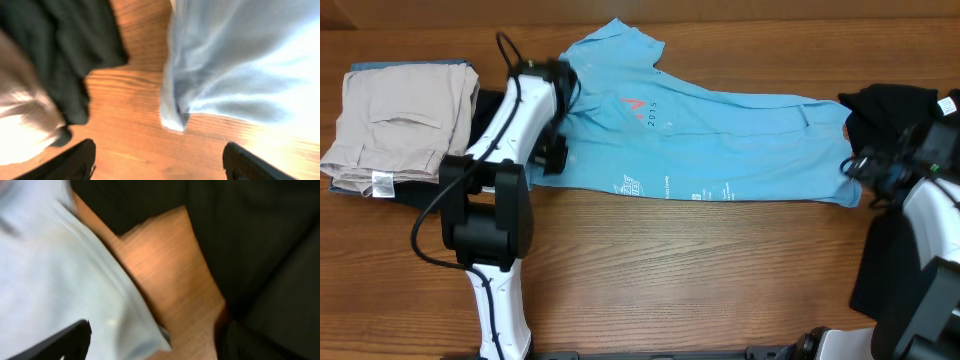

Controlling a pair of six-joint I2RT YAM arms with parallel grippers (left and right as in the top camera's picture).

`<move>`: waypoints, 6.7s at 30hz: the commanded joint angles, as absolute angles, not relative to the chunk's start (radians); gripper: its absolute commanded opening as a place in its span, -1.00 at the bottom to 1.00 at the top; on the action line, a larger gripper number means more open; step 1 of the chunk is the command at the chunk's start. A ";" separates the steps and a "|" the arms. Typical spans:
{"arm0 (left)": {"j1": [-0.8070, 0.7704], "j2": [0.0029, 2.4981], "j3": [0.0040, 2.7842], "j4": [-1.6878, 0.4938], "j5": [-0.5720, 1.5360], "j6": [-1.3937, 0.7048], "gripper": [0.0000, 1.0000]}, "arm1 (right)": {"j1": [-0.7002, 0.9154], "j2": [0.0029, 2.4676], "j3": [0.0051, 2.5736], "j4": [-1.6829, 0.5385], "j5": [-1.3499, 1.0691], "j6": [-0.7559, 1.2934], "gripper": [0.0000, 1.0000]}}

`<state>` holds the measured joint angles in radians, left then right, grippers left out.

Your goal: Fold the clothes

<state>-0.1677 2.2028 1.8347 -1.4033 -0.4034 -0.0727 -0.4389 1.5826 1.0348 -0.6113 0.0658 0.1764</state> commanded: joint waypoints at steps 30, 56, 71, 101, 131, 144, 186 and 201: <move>-0.184 2.376 2.390 -1.079 -0.016 -0.047 0.84 | -0.451 2.220 1.354 0.003 -0.204 0.183 0.09; -0.184 2.376 2.391 -1.009 -0.033 -0.093 1.00 | -0.389 2.243 2.044 -0.908 -0.214 -0.191 0.28; -0.177 2.377 2.391 -1.063 -0.033 -0.093 1.00 | -0.381 2.383 2.015 -0.967 -0.210 -0.552 0.19; -0.170 2.696 2.391 -0.423 -0.028 -0.074 0.64 | -0.381 2.501 2.015 -0.904 -0.219 -0.554 -0.92; -0.148 2.653 2.391 -0.395 0.000 0.207 0.53 | -0.381 2.501 2.015 -0.902 -0.233 -0.550 -0.91; -0.160 2.743 2.391 -0.350 0.045 0.289 0.52 | -0.381 2.501 2.015 -0.903 -0.233 -0.546 -0.91; -0.152 2.891 2.620 -0.445 0.070 0.231 0.05 | -0.365 2.501 2.015 -0.772 -0.345 -0.471 -0.92; -0.147 2.883 2.817 -0.539 0.053 0.149 -0.82 | -0.348 2.501 2.017 -0.725 -0.343 -0.441 -0.92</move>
<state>-0.1547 2.8788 2.7060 -0.5053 0.0418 0.1856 -0.3660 2.4790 2.0220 -0.7483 -0.3359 -0.4686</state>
